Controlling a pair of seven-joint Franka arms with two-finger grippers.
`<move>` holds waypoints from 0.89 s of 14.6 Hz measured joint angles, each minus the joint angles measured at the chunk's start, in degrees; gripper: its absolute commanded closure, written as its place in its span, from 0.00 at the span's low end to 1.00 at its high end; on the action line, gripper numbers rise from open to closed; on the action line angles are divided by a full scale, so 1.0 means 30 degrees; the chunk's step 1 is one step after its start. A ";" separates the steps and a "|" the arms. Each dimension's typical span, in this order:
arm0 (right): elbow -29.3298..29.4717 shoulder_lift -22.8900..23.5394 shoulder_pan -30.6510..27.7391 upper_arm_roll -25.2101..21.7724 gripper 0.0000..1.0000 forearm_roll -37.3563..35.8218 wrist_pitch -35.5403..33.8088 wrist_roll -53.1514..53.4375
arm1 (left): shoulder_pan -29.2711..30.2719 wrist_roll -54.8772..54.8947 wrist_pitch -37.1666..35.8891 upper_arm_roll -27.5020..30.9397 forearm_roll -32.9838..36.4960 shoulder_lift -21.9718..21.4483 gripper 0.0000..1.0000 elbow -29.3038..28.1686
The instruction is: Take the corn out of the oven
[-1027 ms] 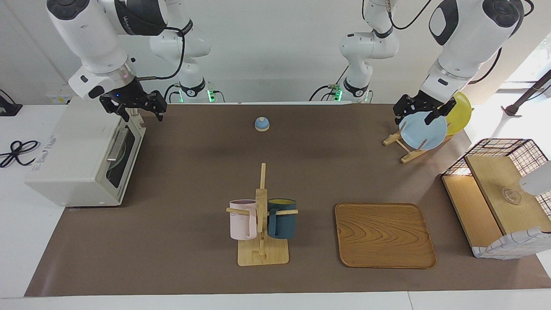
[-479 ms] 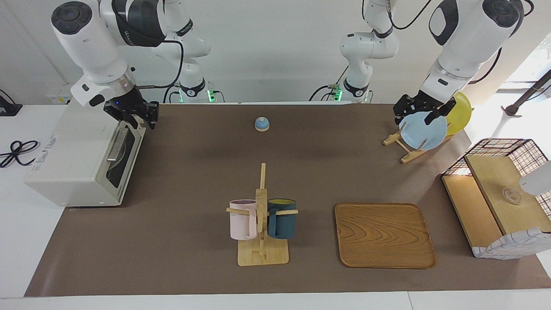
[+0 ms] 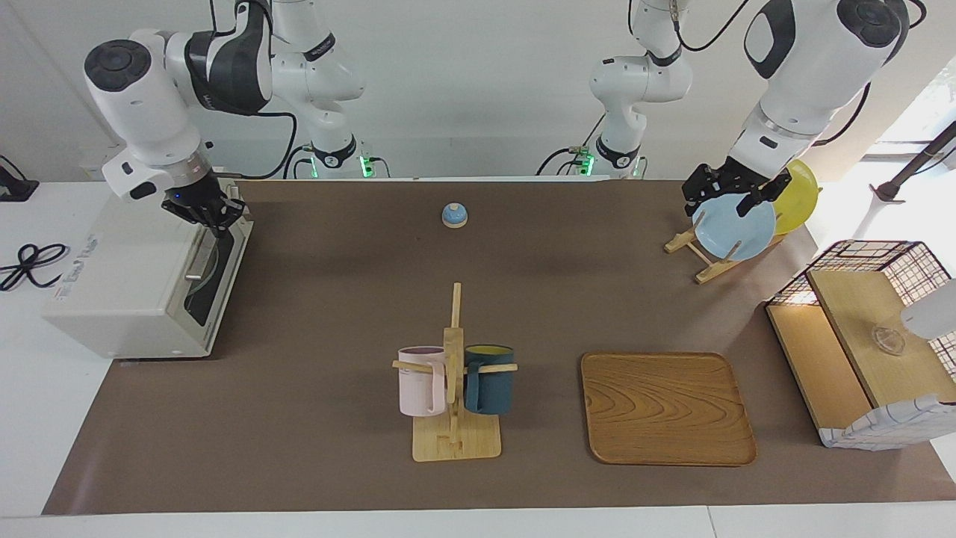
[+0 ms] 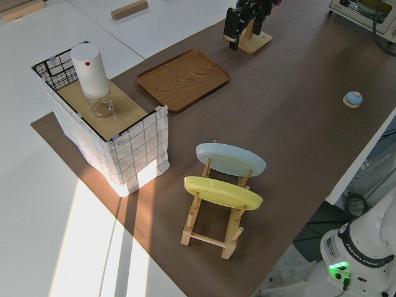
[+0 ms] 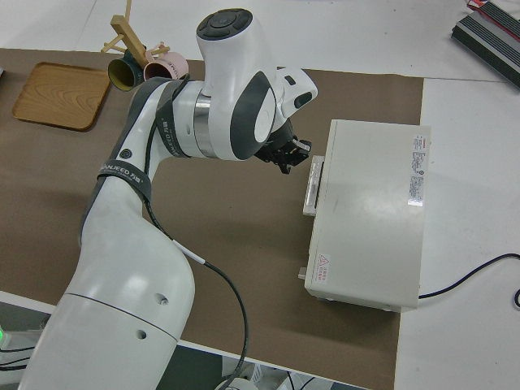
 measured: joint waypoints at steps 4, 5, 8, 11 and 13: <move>-0.0763 0.0001 -0.0882 -0.0036 1.00 -0.0146 0.1039 0.0000 | 0.0000 0.0000 0.0000 0.0000 0.0000 0.0000 0.00 0.0000; -0.0931 0.0002 -0.1022 -0.0039 1.00 -0.0146 0.1144 -0.0001 | 0.0000 0.0000 0.0000 0.0000 0.0000 0.0000 0.00 0.0000; -0.1448 0.0021 -0.1415 -0.0043 1.00 -0.0148 0.1789 -0.0004 | 0.0000 0.0000 0.0000 0.0000 0.0000 0.0000 0.00 0.0000; -0.1614 0.0030 -0.1599 -0.0052 1.00 -0.0148 0.1851 -0.0011 | 0.0000 0.0000 0.0000 0.0000 0.0000 0.0000 0.00 0.0000; -0.1655 0.0031 -0.1718 -0.0052 1.00 -0.0149 0.1854 -0.0011 | 0.0000 0.0000 0.0000 0.0000 0.0000 0.0000 0.00 0.0000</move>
